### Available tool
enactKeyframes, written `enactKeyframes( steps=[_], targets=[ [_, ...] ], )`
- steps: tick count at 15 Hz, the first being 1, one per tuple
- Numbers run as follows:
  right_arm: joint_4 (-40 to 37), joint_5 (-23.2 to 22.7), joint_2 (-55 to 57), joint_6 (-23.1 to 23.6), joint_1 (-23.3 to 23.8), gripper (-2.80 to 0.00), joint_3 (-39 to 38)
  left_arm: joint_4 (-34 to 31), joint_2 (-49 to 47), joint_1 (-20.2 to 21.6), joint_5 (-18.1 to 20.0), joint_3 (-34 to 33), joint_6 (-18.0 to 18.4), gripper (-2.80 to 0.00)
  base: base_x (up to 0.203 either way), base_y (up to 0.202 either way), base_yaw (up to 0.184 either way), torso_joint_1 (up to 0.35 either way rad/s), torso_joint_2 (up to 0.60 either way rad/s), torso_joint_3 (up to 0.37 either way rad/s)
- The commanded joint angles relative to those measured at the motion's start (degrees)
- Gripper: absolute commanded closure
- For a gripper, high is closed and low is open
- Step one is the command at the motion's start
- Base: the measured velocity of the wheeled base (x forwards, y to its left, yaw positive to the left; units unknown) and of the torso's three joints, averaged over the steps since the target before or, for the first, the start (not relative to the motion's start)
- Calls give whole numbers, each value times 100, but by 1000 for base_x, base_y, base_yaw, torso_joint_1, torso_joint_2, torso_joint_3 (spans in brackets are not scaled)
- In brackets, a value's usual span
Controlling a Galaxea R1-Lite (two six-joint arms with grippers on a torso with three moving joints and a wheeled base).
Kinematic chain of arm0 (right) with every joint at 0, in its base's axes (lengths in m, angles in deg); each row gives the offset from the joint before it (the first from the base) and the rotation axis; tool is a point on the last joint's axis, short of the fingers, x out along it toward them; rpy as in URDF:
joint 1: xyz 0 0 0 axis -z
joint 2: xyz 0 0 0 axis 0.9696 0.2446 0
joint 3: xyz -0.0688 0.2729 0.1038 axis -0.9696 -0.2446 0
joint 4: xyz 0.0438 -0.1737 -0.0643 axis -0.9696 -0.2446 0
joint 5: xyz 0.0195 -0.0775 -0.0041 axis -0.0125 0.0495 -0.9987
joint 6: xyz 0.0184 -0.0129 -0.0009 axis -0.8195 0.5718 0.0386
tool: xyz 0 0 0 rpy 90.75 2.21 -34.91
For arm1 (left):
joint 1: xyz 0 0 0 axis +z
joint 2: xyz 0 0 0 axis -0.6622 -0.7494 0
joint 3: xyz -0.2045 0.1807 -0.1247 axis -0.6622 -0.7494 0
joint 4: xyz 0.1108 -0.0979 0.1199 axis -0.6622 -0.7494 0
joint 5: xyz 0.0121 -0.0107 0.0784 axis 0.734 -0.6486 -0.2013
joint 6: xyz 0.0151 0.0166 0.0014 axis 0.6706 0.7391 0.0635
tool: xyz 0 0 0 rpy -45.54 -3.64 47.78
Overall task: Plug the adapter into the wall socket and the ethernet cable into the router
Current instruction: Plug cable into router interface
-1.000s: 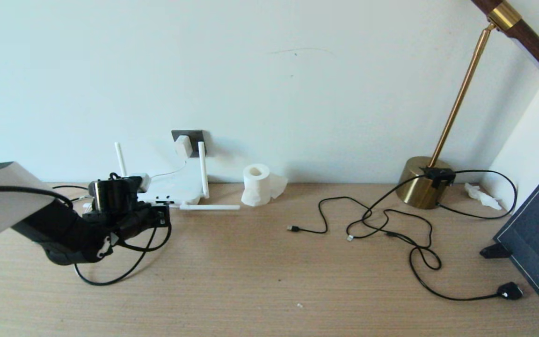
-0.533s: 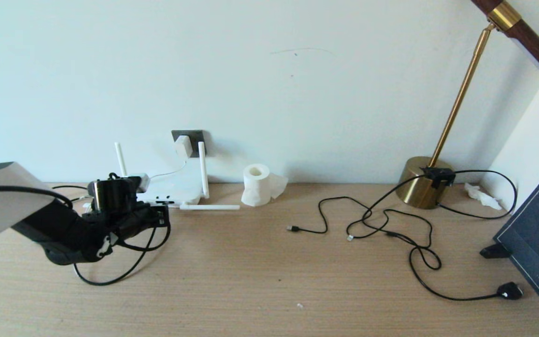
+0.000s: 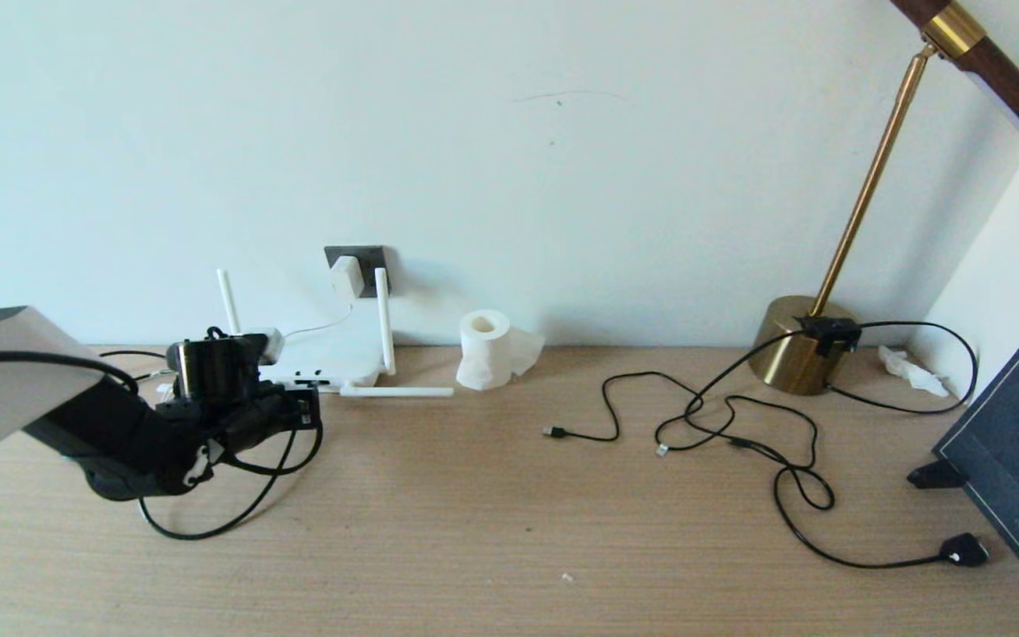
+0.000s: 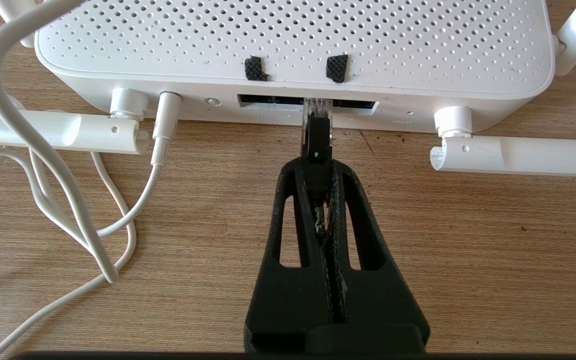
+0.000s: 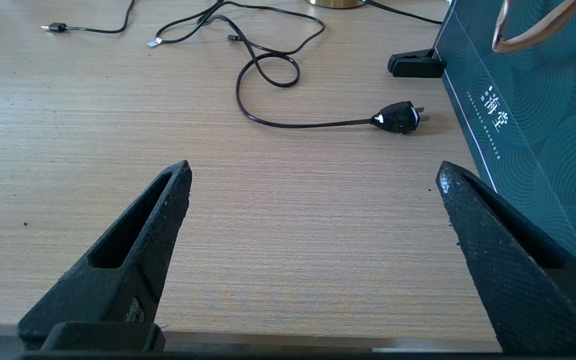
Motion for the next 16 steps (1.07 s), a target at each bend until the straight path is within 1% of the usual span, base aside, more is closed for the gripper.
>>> enactKeyframes(
  steps=[1, 9, 16],
  targets=[
    [-7, 1, 9, 1, -2, -280, -1, 34, 9, 2, -3, 20, 4, 0, 0, 0, 0, 0, 0, 0],
    [-7, 1, 9, -23, -2, -280, -1, -18, -17, -7, -3, 190, 4, 0, 0, 0, 0, 0, 0, 0],
    [-7, 1, 9, -17, -2, -280, -1, -22, -16, -7, -3, 195, 4, 0, 0, 0, 0, 0, 0, 0]
  ],
)
